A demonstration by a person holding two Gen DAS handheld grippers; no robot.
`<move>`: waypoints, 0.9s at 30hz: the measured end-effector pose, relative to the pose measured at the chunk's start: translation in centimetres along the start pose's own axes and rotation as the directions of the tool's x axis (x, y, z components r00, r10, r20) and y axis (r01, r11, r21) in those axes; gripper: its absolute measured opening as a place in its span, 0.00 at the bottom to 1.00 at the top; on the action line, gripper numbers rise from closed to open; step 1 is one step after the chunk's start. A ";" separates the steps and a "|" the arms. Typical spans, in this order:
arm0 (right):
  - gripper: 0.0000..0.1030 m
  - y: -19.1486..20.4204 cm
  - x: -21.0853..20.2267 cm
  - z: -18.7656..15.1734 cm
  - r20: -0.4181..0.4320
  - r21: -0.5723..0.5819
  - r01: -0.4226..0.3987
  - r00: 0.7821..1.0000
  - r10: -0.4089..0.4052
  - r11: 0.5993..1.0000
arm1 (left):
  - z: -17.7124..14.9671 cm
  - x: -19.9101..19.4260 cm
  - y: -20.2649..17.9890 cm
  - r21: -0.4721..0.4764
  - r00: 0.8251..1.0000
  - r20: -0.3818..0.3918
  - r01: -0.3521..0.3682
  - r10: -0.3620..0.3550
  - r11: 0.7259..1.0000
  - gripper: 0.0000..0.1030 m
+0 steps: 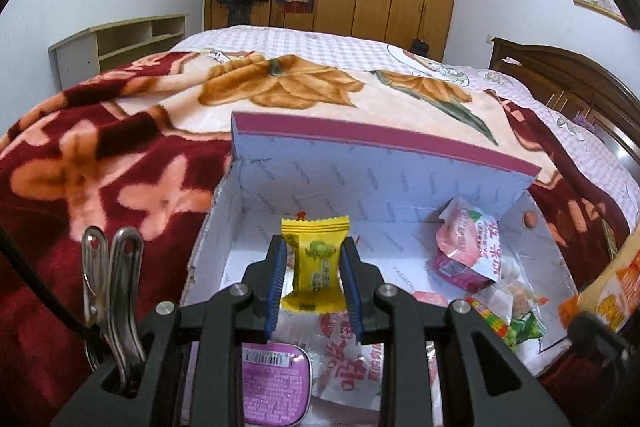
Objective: Organize snacks
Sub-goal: 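Drop the yellow candy into the box with the left tool while the right tool holds the corn bag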
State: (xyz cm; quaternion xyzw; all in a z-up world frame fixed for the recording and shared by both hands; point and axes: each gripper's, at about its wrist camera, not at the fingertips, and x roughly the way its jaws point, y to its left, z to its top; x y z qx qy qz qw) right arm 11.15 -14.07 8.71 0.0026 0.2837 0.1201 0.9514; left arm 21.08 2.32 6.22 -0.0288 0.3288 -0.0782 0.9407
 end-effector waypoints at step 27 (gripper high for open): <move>0.29 -3.9 9.5 3.8 -0.089 0.051 0.075 0.994 -0.070 0.996 | -1.5 1.3 -0.1 0.026 0.999 0.031 -0.033 0.032 0.999 0.53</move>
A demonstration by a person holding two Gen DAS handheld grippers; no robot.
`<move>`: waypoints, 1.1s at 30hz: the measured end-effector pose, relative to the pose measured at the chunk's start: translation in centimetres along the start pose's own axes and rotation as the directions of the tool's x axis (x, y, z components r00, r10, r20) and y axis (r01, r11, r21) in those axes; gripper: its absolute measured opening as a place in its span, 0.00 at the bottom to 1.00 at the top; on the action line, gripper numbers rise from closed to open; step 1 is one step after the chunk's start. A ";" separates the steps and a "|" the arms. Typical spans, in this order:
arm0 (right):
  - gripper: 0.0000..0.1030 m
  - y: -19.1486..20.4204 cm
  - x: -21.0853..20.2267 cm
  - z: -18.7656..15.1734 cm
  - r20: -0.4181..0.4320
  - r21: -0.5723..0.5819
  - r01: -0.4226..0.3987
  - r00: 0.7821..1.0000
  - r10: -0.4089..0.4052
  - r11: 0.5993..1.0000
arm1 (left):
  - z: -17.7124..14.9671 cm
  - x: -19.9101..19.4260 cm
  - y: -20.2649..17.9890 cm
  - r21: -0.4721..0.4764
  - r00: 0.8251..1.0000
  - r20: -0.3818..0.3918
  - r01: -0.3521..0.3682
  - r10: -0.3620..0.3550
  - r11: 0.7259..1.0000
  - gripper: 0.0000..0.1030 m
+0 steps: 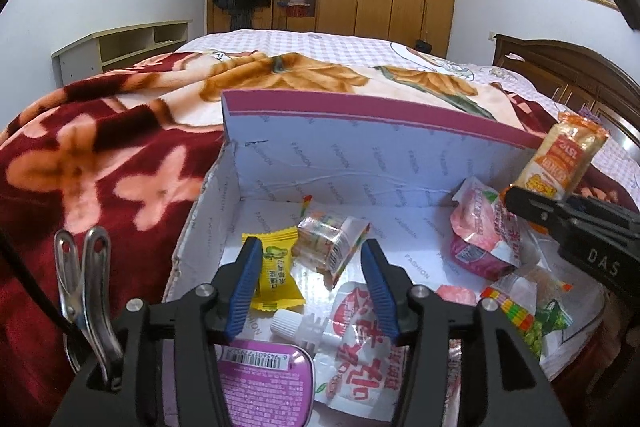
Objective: Organize snacks
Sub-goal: 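Drop the yellow candy into the box with the left tool while the right tool holds the corn bag, then lower the corn snack bag into the pink box and open the right tool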
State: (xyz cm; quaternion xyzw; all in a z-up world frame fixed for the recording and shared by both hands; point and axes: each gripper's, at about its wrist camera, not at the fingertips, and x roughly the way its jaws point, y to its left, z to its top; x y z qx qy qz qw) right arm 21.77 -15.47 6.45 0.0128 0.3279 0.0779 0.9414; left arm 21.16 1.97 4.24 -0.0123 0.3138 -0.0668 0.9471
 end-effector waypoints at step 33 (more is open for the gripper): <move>0.83 0.1 -3.6 -1.6 0.095 0.094 -0.031 0.995 0.022 0.995 | -0.1 -1.8 0.2 -0.034 1.000 0.020 0.000 0.001 0.999 0.63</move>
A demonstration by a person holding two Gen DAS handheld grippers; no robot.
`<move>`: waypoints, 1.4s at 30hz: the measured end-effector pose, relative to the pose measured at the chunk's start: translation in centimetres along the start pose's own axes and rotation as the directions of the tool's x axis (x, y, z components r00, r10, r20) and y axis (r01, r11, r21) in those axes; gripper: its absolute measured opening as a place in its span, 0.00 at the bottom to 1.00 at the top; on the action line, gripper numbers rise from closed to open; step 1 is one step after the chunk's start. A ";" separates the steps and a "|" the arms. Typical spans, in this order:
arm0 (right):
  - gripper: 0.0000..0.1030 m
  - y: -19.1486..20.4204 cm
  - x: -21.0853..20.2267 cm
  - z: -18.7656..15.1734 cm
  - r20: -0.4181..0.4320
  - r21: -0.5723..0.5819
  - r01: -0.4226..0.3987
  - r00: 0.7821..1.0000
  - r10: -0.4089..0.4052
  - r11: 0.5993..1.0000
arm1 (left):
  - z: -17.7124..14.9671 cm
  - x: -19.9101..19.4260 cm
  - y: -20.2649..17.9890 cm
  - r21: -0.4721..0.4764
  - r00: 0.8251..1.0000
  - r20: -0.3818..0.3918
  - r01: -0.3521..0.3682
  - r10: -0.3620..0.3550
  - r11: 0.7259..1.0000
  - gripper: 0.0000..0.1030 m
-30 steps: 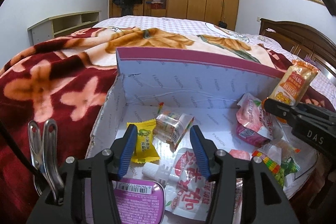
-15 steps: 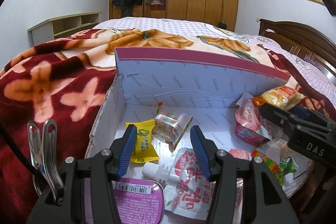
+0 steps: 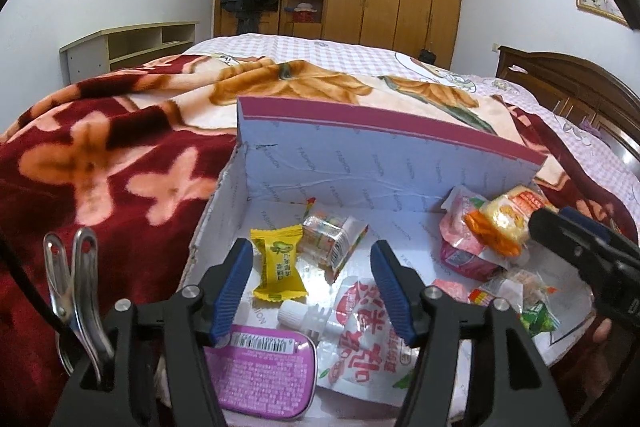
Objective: Organize snacks
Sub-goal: 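Lower the corn snack bag into the pink box and open the right tool, then withdraw both tools from the box toward the snacks left on the blanket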
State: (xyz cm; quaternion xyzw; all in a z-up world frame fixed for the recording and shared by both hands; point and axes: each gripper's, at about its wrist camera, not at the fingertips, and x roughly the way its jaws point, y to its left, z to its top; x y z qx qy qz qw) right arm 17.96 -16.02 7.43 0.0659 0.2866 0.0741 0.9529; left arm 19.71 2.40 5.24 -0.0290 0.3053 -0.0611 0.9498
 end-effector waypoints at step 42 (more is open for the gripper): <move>0.84 3.1 -11.0 -7.9 -0.059 -0.007 -0.119 0.991 0.118 0.993 | -5.2 -14.9 2.1 0.059 0.988 -0.060 -0.137 0.141 0.989 0.64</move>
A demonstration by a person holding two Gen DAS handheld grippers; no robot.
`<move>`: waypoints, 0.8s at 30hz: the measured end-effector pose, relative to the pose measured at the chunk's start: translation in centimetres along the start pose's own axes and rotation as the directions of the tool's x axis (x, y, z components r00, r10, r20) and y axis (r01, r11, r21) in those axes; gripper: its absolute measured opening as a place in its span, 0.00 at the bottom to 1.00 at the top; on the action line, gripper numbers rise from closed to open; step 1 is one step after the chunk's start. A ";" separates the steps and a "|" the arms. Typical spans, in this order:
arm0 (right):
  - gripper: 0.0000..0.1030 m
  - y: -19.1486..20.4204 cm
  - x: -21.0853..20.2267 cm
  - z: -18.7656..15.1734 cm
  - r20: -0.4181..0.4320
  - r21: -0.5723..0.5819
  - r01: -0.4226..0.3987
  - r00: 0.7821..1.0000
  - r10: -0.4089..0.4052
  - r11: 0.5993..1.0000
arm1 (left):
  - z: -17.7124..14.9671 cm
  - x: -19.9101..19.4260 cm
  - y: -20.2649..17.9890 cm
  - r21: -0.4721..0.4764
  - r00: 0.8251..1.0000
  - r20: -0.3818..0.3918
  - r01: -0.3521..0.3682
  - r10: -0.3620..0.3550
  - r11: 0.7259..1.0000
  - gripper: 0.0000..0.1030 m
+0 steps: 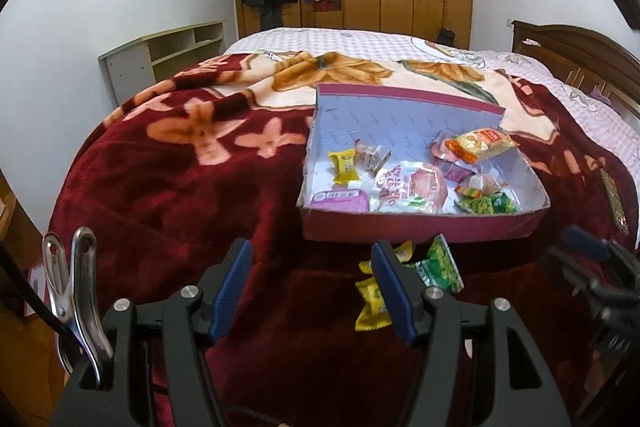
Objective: Organize snacks
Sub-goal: 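Withdraw both tools from the box toward the snacks left on the blanket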
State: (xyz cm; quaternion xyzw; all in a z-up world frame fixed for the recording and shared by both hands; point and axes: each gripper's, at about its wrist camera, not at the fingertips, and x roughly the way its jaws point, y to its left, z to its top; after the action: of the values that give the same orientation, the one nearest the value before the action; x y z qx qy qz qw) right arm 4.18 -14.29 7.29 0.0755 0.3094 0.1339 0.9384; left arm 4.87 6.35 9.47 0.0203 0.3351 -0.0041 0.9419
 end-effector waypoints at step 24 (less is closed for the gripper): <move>0.41 3.6 3.8 -6.3 -0.223 -0.111 -0.077 0.973 0.051 0.991 | -3.4 1.6 1.1 0.038 0.992 -0.099 -0.072 0.075 0.997 0.64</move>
State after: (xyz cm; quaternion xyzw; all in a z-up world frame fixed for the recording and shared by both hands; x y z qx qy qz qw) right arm 2.59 -9.34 0.99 0.0141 0.4002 0.1898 0.8964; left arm 3.97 7.62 5.83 0.0489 0.3809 0.0258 0.9230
